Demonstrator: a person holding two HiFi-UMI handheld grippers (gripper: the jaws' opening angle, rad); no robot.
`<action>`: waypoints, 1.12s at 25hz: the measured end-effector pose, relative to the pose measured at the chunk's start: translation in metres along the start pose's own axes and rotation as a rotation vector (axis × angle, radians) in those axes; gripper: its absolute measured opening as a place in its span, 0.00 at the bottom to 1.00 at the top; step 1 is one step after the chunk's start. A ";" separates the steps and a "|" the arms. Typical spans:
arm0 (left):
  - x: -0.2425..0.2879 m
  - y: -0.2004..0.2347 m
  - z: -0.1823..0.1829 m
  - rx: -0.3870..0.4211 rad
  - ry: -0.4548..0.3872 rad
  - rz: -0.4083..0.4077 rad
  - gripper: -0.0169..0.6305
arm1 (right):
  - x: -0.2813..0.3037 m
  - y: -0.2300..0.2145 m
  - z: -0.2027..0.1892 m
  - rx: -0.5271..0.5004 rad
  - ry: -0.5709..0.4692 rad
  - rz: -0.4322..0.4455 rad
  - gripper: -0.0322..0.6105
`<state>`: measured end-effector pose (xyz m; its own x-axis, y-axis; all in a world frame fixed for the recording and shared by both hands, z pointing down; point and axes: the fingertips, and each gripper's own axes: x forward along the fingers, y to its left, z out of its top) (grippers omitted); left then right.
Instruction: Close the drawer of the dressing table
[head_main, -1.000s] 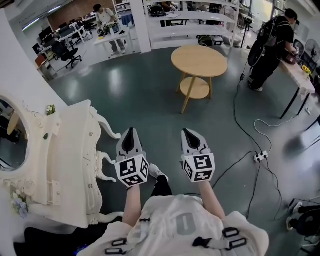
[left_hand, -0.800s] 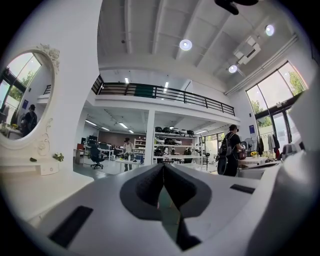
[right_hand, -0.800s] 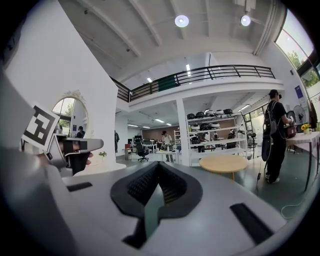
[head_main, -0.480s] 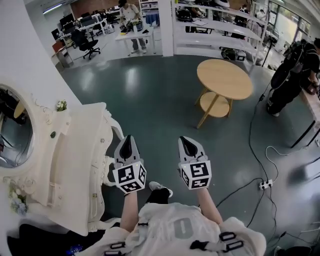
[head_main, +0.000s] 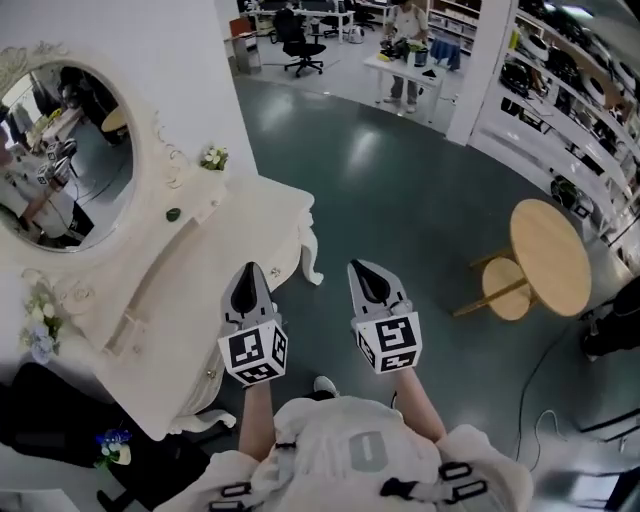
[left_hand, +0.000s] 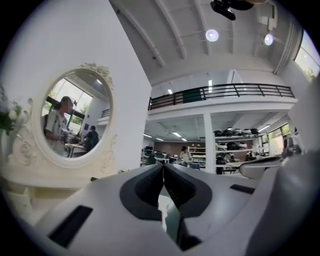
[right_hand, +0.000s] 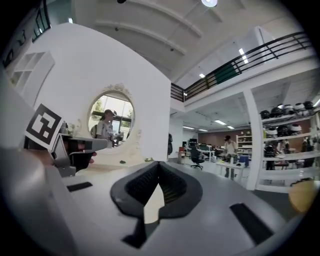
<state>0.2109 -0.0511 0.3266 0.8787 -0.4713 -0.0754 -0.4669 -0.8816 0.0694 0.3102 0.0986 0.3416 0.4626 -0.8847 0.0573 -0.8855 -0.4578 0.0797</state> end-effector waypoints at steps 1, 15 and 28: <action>0.003 0.019 0.002 0.000 -0.011 0.047 0.06 | 0.020 0.011 0.004 -0.010 -0.007 0.048 0.06; -0.107 0.201 0.008 0.020 0.000 0.677 0.06 | 0.147 0.201 0.033 -0.045 -0.067 0.618 0.06; -0.154 0.258 0.025 0.027 -0.046 0.870 0.06 | 0.168 0.311 0.051 -0.029 -0.149 0.926 0.06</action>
<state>-0.0473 -0.2064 0.3316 0.2040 -0.9779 -0.0466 -0.9733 -0.2077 0.0976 0.1100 -0.1965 0.3249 -0.4380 -0.8988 -0.0172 -0.8959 0.4349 0.0908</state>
